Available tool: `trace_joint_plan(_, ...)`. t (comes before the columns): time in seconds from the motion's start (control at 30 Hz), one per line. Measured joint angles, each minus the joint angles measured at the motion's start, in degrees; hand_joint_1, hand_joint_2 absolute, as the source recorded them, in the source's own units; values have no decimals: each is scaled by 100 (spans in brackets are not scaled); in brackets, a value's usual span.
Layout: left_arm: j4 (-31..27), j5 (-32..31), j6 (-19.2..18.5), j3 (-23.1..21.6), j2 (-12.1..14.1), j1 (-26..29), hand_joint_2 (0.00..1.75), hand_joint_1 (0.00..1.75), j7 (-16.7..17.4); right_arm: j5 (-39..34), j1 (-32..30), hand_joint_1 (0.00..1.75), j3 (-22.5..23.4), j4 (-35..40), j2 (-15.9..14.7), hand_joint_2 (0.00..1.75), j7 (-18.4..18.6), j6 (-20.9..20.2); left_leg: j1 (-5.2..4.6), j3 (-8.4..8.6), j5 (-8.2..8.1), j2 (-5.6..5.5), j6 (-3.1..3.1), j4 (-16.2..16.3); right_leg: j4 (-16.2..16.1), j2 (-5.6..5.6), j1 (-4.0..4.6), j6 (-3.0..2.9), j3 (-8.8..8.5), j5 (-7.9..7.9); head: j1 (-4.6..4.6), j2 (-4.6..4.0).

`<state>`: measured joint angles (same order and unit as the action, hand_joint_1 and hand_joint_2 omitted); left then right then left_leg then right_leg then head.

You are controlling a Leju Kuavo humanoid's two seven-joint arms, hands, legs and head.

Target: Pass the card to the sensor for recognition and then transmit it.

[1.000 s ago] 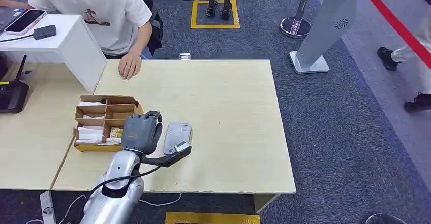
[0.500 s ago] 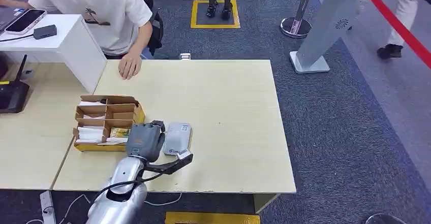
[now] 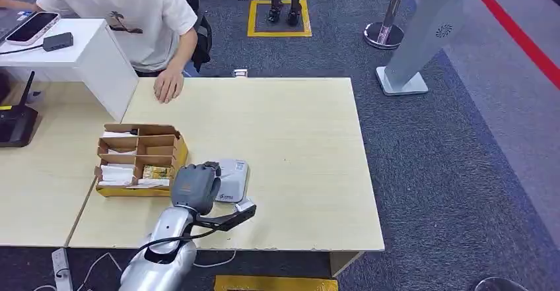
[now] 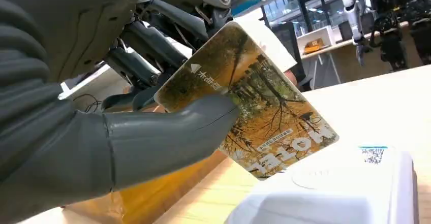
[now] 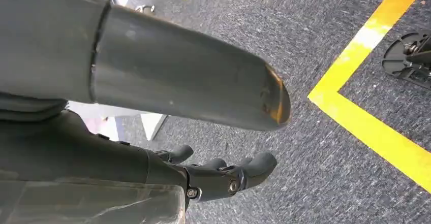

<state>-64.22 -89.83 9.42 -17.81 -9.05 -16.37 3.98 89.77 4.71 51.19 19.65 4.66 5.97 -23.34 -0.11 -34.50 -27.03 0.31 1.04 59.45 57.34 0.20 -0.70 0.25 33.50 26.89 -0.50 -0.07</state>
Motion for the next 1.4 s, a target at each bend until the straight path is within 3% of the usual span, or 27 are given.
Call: trace_joint_plan(1.4, 503, 369, 52, 0, -273, 182, 175, 175, -299, 0, 25, 0, 146, -2, -20, 0, -151, 0, 0, 4, 0, -1, 1, 0, 0, -2, 0, 1, -6, 0, 0, 0)
